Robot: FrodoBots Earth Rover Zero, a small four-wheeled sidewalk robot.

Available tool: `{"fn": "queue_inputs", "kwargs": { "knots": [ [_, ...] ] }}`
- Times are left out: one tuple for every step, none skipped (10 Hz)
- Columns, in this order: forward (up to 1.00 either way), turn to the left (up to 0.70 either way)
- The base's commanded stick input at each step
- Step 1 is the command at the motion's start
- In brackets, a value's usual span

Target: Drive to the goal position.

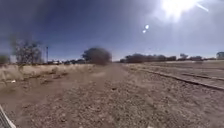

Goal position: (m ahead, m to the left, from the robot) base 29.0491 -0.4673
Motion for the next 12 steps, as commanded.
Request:
{"fn": "queue_inputs", "kwargs": {
  "knots": [
    [0.7, 0.0],
    [0.7, 0.0],
    [0.7, 0.0],
    [0.7, 0.0],
    [0.7, 0.0],
    [0.7, 0.0],
    [0.7, 0.0],
    [0.7, 0.0],
    [0.7, 0.0],
    [0.7, 0.0],
    [0.7, 0.0],
    [0.7, 0.0]
  ]
}}
